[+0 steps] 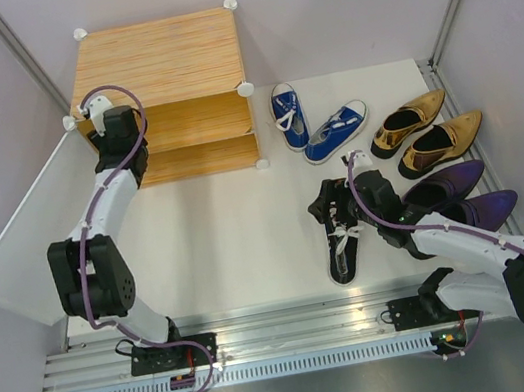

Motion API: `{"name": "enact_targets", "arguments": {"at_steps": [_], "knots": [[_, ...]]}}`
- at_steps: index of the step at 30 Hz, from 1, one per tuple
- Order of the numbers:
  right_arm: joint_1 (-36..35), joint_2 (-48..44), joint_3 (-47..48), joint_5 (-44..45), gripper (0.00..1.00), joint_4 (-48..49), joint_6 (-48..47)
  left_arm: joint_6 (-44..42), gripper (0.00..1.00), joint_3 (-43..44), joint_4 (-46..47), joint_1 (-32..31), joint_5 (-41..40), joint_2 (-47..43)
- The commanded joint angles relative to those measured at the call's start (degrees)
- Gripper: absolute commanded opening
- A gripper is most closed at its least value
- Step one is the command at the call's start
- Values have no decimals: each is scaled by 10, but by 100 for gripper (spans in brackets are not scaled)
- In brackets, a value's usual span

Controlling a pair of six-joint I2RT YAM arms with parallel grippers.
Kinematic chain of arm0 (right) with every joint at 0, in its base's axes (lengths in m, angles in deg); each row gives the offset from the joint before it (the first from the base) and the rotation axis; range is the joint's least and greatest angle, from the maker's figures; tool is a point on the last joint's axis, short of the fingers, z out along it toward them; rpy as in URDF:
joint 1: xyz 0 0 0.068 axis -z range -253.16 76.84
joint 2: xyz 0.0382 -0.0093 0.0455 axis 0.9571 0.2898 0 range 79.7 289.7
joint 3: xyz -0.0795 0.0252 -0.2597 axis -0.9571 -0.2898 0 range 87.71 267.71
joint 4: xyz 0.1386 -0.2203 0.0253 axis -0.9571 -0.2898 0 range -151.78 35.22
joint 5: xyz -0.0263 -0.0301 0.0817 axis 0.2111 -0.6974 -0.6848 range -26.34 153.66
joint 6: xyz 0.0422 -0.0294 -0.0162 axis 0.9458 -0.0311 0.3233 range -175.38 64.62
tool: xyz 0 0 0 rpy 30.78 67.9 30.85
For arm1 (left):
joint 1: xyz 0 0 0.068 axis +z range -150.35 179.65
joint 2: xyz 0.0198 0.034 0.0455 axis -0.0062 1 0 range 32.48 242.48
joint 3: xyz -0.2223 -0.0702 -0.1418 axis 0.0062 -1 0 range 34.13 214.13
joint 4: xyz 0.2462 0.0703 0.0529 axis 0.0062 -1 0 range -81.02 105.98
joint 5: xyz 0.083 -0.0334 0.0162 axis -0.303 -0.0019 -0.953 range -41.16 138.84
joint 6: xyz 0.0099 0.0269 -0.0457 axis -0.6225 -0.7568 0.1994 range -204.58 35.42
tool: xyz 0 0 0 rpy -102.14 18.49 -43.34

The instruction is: Place and organize the shoes in the shoe cabinet

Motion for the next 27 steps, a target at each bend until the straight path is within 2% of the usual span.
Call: {"name": "enact_targets", "arguments": {"at_steps": [1, 13, 16, 21, 27], "knots": [[3, -13, 5, 8, 89, 16, -7, 32, 60, -14, 0, 3, 46, -50], [3, -19, 0, -1, 88, 17, -7, 59, 60, -84, -9, 3, 68, -109], [3, -21, 0, -4, 89, 17, -5, 63, 55, -109, -8, 3, 68, -123], [3, -24, -1, -4, 88, 19, -4, 77, 35, -134, 1, 3, 84, -135], [3, -24, -1, -3, 88, 19, -6, 86, 31, -147, 40, 0, 107, -118]]}}
